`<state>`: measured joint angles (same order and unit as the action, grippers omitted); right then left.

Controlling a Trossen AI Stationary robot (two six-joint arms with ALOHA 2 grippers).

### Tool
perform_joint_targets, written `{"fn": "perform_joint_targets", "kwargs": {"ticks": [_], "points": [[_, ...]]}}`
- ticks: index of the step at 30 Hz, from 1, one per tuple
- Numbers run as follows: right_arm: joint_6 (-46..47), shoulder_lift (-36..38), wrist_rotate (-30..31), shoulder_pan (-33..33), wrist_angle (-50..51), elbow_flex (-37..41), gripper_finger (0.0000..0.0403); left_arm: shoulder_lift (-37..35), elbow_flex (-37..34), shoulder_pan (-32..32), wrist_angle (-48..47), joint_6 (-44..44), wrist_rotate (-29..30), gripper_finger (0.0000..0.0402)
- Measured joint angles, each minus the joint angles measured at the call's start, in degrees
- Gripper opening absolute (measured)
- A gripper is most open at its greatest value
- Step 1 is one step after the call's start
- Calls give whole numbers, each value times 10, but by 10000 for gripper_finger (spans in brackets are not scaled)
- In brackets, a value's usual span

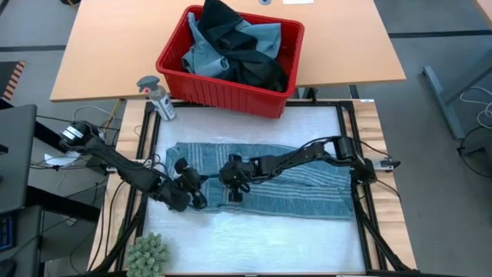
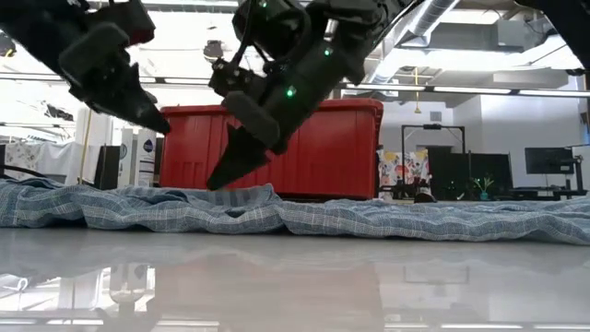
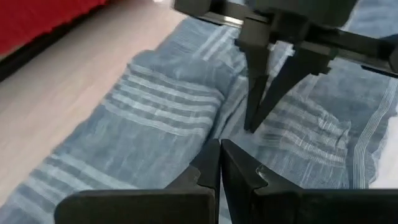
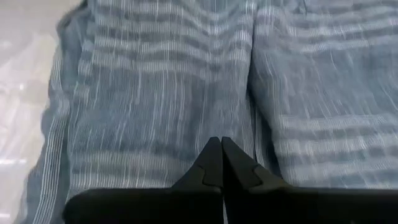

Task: Fold Laundry from Bin
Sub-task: Fold the light blue shirt

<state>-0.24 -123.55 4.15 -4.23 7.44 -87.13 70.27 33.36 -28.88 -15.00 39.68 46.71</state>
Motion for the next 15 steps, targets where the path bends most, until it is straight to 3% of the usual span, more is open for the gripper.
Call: {"fn": "perform_joint_targets", "kwargs": {"ticks": [8, 15], "points": [[-17, -5, 36, 11, 11, 12, 19, 112, 0, 1, 69, -7, -25, 0], [-7, -5, 18, 37, 11, 12, 20, 181, 0, 20, 93, -3, -62, 0]]}}
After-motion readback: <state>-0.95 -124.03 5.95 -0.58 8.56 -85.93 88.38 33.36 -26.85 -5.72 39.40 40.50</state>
